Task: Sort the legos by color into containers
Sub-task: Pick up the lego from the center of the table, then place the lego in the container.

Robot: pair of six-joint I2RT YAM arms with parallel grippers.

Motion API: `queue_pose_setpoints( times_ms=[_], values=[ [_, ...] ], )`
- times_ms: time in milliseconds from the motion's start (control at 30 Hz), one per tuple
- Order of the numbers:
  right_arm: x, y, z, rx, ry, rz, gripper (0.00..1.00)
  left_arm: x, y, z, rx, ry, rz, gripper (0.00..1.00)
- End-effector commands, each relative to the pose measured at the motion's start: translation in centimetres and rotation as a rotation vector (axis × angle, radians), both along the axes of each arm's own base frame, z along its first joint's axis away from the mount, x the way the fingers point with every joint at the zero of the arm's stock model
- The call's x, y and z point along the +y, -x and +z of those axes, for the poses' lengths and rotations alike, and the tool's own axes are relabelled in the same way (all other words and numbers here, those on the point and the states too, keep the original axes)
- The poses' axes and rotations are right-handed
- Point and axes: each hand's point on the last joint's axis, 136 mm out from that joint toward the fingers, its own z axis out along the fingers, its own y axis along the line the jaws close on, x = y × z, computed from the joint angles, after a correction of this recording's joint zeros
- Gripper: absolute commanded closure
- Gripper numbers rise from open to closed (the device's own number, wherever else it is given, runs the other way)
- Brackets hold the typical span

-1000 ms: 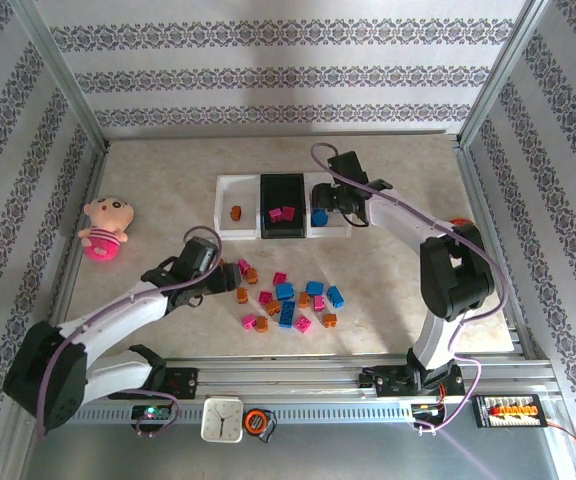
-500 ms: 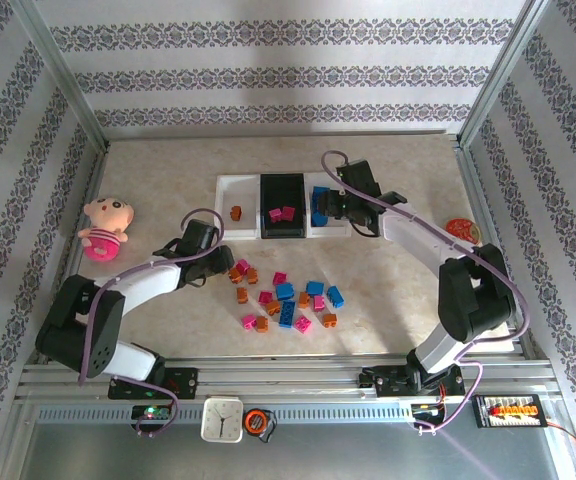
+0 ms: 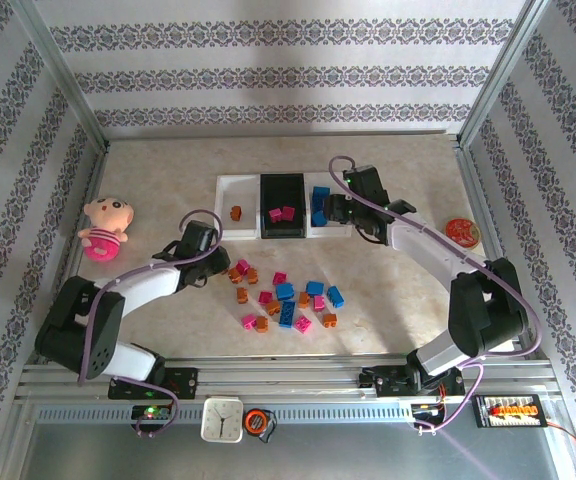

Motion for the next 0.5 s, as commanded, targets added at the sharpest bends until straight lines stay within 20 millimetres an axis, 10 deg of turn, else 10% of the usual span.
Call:
queue_pose_setpoints(
  times_ms=[0, 233, 467],
  values=[
    [-0.8, 0.1, 1.2, -0.036, -0.028, -0.033, 0.47, 0.9, 0.5, 2.1, -0.031, -0.018, 0.002, 0.82],
    [-1.3, 1.3, 0.8, -0.031, -0.049, -0.045, 0.47, 0.6, -2.7, 10.1, -0.17, -0.052, -0.029, 0.82],
    [-1.7, 3.1, -0.4, -0.001, -0.064, -0.053, 0.47, -0.7, -11.3, 10.7, -0.173, -0.116, -0.041, 0.82]
  ],
)
